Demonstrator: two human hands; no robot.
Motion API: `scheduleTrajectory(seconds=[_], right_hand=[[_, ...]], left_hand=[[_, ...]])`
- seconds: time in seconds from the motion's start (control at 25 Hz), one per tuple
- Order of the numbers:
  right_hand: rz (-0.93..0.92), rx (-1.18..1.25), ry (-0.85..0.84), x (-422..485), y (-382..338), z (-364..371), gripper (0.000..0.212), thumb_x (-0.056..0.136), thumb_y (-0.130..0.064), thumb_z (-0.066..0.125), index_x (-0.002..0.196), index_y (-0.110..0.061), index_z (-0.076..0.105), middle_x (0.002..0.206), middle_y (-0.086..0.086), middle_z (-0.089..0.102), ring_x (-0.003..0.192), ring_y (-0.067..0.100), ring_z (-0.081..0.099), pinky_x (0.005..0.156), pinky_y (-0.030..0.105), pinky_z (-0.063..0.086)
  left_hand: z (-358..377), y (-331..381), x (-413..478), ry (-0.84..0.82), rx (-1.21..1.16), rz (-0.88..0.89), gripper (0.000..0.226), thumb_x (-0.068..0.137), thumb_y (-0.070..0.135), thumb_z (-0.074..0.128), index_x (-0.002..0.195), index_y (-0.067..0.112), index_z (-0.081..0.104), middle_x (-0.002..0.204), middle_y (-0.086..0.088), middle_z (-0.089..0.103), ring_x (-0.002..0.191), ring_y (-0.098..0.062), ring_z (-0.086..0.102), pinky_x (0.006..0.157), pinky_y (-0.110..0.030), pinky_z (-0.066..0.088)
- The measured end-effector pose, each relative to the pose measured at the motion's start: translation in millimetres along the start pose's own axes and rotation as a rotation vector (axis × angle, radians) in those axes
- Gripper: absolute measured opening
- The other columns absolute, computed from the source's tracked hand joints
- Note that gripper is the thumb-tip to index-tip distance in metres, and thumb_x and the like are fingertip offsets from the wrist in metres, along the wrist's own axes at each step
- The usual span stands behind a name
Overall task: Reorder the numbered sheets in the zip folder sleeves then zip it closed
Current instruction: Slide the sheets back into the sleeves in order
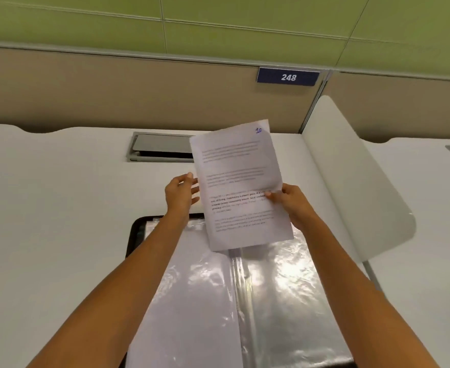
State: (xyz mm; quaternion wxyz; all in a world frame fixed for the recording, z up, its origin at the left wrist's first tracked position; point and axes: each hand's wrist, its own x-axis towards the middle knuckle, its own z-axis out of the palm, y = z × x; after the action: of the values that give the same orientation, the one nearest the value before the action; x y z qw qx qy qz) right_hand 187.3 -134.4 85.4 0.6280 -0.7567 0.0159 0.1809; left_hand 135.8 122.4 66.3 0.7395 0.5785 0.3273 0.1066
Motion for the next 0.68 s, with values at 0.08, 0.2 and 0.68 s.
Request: scheduleTrajectory(seconds=[0.08, 0.2, 0.68], right_hand=[[-0.049, 0.013, 0.129, 15, -2, -40, 0.01, 0.088, -0.006, 0.064, 0.092, -0.01, 0.071, 0.092, 0.01, 0.073, 0.085, 0.029, 0.07, 0.078, 0.041, 0.057], [-0.096, 0.026, 0.226, 37, -5, -87, 0.01, 0.088, -0.005, 0.062, 0.092, -0.011, 0.069, 0.088, 0.005, 0.071, 0.079, 0.024, 0.068, 0.073, 0.036, 0.056], [-0.02, 0.098, 0.021, 106, -3, -129, 0.013, 0.089, -0.011, 0.066, 0.101, -0.014, 0.069, 0.102, 0.005, 0.074, 0.093, 0.025, 0.072, 0.08, 0.04, 0.057]], left_hand=[[26, -19, -1, -0.057, 0.231, 0.064, 0.016, 0.094, 0.024, 0.06, 0.11, 0.02, 0.061, 0.104, -0.002, 0.07, 0.093, -0.018, 0.067, 0.082, -0.037, 0.056], [54, -51, -9, -0.304, 0.757, 0.302, 0.019, 0.089, 0.027, 0.067, 0.108, 0.024, 0.067, 0.101, 0.006, 0.07, 0.092, -0.013, 0.065, 0.087, -0.034, 0.052], [97, -84, -14, -0.389, 1.325, 0.657, 0.011, 0.087, 0.038, 0.067, 0.094, 0.029, 0.067, 0.084, 0.012, 0.069, 0.091, -0.008, 0.056, 0.101, -0.033, 0.027]])
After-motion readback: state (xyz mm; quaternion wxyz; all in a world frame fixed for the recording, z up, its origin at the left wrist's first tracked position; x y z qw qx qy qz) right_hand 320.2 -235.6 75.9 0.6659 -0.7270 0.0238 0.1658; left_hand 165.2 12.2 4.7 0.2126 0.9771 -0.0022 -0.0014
